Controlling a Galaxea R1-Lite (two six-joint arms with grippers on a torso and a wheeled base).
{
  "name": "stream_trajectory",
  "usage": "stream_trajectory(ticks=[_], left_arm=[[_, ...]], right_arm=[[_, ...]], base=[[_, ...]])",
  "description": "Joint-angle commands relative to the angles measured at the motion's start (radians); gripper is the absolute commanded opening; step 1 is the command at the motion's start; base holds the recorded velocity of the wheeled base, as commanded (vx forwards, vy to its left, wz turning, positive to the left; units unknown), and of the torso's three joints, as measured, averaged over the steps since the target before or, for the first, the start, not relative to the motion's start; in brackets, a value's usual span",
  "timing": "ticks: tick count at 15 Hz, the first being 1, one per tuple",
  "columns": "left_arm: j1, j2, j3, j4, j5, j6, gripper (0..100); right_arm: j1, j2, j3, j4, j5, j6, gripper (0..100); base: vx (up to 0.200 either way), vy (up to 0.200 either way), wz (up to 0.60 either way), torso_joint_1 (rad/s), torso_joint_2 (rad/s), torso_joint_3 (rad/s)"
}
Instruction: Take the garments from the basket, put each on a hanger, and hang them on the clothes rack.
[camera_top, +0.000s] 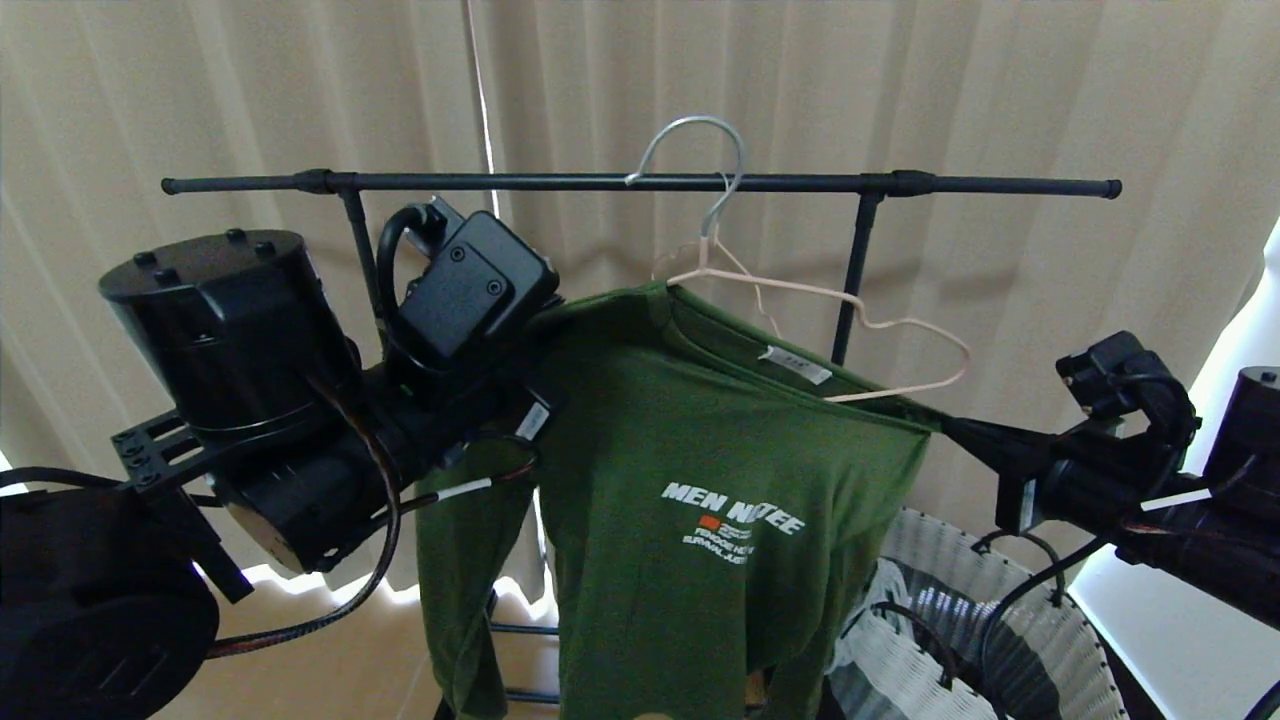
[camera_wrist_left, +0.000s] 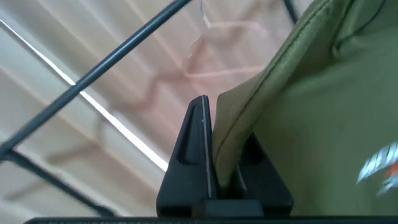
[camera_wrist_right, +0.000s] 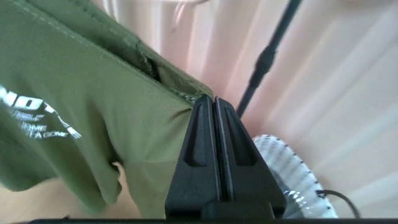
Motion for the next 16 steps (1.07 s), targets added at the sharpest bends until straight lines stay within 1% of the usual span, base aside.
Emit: stream_trajectory(ticks=[1, 2, 6, 7, 9, 13, 14, 15, 16], left_arm=[[0.020, -0.006, 0.035, -0.014, 0.002, 0.027, 0], [0.029, -0.004, 0.058, -0.029, 0.002, 0.045, 0], [0.052, 0.000, 0.105, -0.029, 0.002, 0.087, 0], [0.060, 0.007, 0.122, -0.029, 0.005, 0.110, 0], [0.071, 0.022, 0.124, -0.028, 0.011, 0.113, 0], [0.072, 0.070, 0.099, -0.029, 0.063, 0.102, 0], [0.072, 0.071, 0.094, -0.029, 0.068, 0.100, 0], [0.072, 0.071, 0.094, -0.029, 0.068, 0.100, 0], [0.069, 0.073, 0.078, -0.029, 0.071, 0.061, 0]], right_arm=[[-0.017, -0.002, -0.017, 0.001, 0.000, -0.002, 0], [-0.017, -0.002, -0.023, 0.001, 0.000, -0.002, 0], [-0.017, -0.005, -0.047, 0.003, 0.004, -0.002, 0], [-0.004, -0.019, -0.060, 0.006, 0.007, -0.002, 0], [0.032, -0.046, -0.067, 0.029, 0.009, 0.000, 0], [0.169, -0.189, -0.069, 0.173, 0.018, 0.000, 0], [0.190, -0.210, -0.070, 0.213, 0.020, 0.000, 0], [0.190, -0.210, -0.070, 0.213, 0.020, 0.000, 0], [0.229, -0.244, -0.073, 0.291, 0.020, -0.003, 0]], base=[[0.000, 0.000, 0.00, 0.000, 0.00, 0.000], [0.000, 0.000, 0.00, 0.000, 0.00, 0.000], [0.000, 0.000, 0.00, 0.000, 0.00, 0.000], [0.000, 0.000, 0.00, 0.000, 0.00, 0.000], [0.000, 0.000, 0.00, 0.000, 0.00, 0.000], [0.000, 0.000, 0.00, 0.000, 0.00, 0.000], [0.000, 0.000, 0.00, 0.000, 0.00, 0.000], [0.000, 0.000, 0.00, 0.000, 0.00, 0.000], [0.000, 0.000, 0.00, 0.000, 0.00, 0.000]])
